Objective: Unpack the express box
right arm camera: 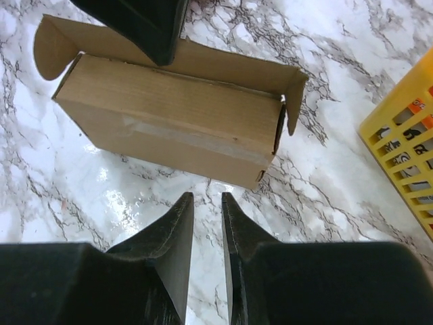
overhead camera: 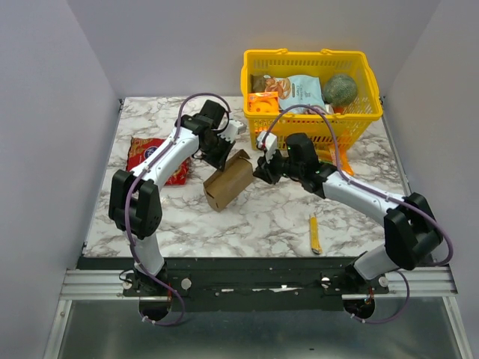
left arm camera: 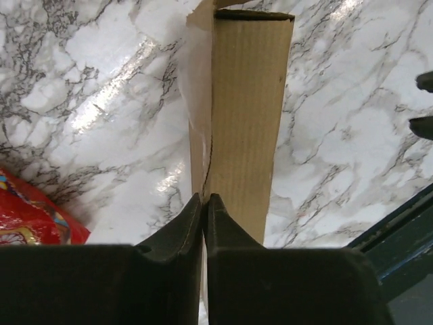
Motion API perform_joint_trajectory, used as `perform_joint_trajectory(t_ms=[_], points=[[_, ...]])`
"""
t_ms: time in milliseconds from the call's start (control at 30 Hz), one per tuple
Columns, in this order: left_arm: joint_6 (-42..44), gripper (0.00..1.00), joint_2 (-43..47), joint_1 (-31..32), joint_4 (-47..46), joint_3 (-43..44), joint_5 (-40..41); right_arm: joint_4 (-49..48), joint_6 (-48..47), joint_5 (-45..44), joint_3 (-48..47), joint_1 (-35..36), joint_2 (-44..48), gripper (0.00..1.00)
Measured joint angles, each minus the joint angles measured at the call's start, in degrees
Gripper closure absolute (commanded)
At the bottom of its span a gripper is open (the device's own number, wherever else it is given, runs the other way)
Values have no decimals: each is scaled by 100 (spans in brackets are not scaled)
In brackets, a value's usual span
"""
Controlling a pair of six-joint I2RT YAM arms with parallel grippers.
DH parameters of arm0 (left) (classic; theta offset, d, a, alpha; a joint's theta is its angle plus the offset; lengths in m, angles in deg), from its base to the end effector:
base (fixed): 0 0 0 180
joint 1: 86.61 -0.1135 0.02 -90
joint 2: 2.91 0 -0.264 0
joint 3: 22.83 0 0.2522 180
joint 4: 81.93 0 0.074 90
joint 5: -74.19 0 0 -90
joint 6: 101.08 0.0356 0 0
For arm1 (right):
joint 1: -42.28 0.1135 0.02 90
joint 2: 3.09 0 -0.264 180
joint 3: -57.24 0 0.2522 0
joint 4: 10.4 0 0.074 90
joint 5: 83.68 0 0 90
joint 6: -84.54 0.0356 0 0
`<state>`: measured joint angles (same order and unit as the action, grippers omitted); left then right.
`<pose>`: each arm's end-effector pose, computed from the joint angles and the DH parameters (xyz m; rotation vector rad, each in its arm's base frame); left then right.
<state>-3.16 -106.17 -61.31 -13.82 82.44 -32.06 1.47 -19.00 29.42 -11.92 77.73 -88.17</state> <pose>0.3361 -0.1699 0.2804 0.8608 2.5965 -0.4733 0.2642 0.2053 0.2576 -1.0857 1.7701 0.6498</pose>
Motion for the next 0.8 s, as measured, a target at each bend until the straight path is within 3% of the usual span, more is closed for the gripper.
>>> perform_joint_trajectory(t_ms=[433, 800], points=[[105, 100, -17, -9, 46, 63, -140, -291, 304, 55, -1115, 192, -1281, 73], [-70, 100, -17, -70, 214, 212, -691, -356, 33, -111, -529, 345, -1224, 77]])
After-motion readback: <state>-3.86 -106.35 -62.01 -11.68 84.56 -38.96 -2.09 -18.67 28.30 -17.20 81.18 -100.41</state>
